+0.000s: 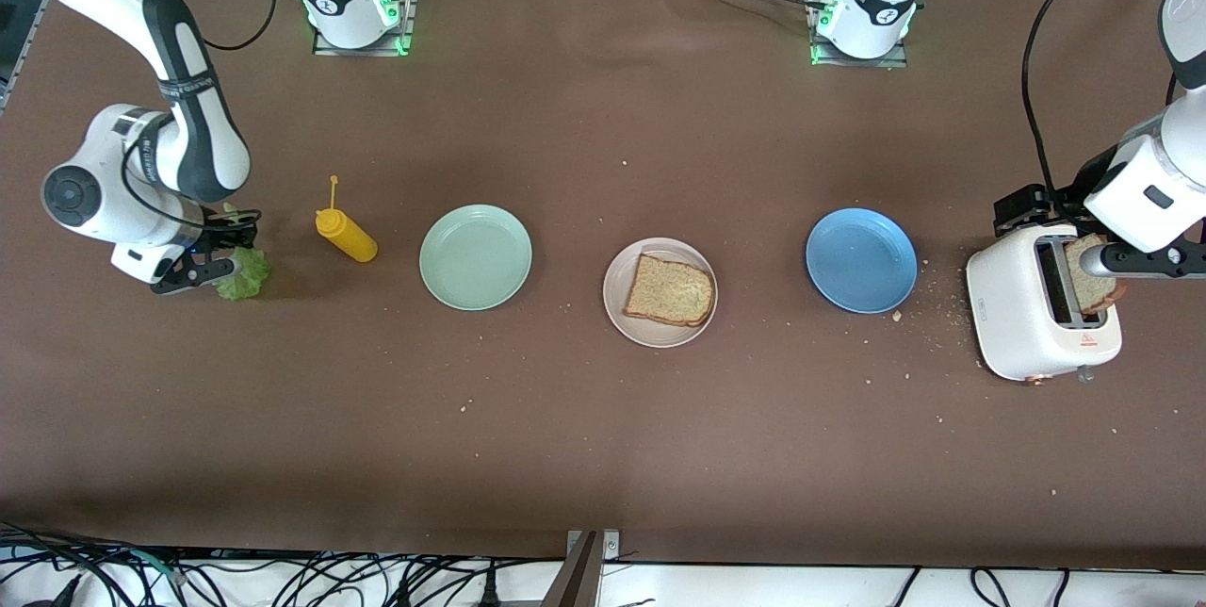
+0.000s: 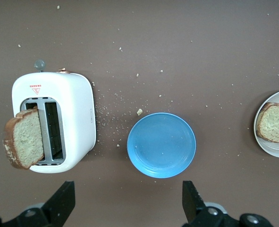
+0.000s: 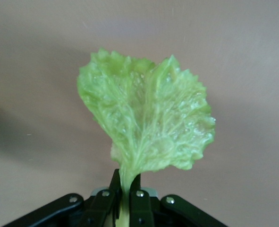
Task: Make sandwich in beige plate with both arms
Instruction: 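Grasp the lettuce leaf by its stem with the right gripper and lift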
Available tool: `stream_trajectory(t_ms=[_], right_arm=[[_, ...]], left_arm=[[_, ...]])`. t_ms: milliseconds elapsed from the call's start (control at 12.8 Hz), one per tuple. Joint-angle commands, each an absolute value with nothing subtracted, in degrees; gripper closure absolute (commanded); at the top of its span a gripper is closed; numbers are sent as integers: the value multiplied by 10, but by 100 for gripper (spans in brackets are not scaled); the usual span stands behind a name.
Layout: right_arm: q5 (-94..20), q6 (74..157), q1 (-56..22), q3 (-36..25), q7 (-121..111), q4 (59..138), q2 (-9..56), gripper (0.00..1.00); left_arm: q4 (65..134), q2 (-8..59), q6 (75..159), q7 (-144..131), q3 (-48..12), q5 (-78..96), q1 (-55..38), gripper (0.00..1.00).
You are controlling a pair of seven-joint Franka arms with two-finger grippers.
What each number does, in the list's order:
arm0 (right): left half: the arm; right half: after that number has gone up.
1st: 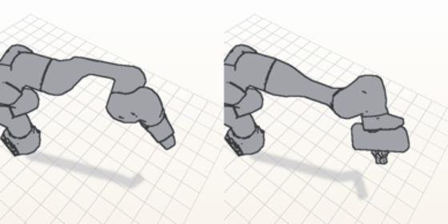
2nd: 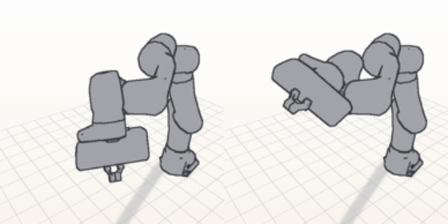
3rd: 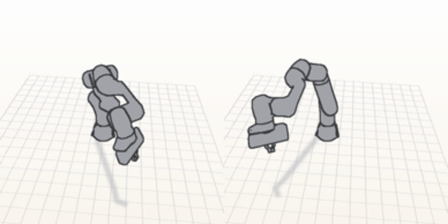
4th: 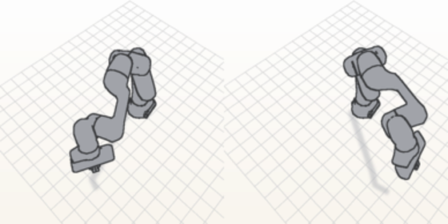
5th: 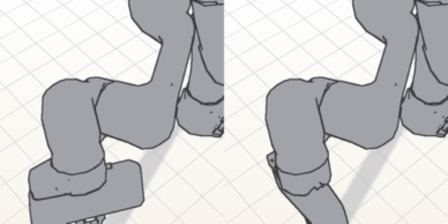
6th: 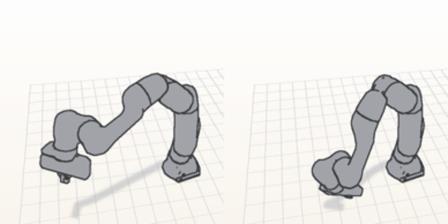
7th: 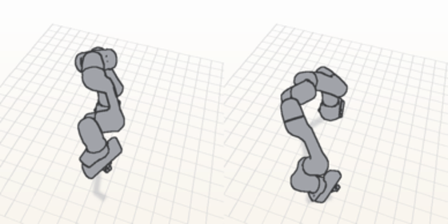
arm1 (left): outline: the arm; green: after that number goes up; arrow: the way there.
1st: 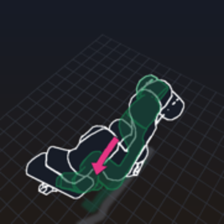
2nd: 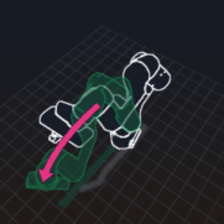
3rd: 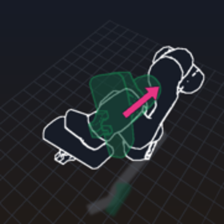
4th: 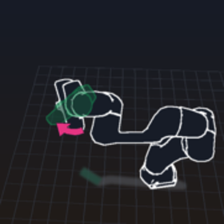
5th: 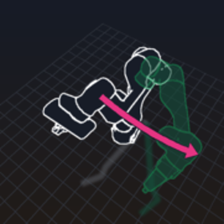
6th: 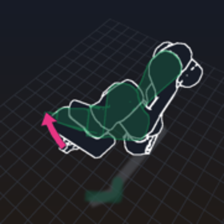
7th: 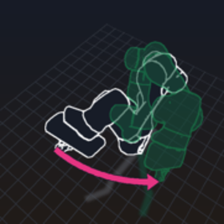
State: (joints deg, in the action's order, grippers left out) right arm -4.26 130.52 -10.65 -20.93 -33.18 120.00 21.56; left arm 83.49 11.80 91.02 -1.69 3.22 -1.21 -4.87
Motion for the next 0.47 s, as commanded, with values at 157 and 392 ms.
stream_trajectory(t_ms=[157, 392], right_arm=[[-49, 1060, -118, -208, -380, 1032, 189, 100], [-52, 958, -158, -205, -377, 947, 187, 100]], left_arm=[[821, 122, 908, -15, 32, -33, -55, 0], [821, 122, 907, -13, 33, -32, -54, 0]])
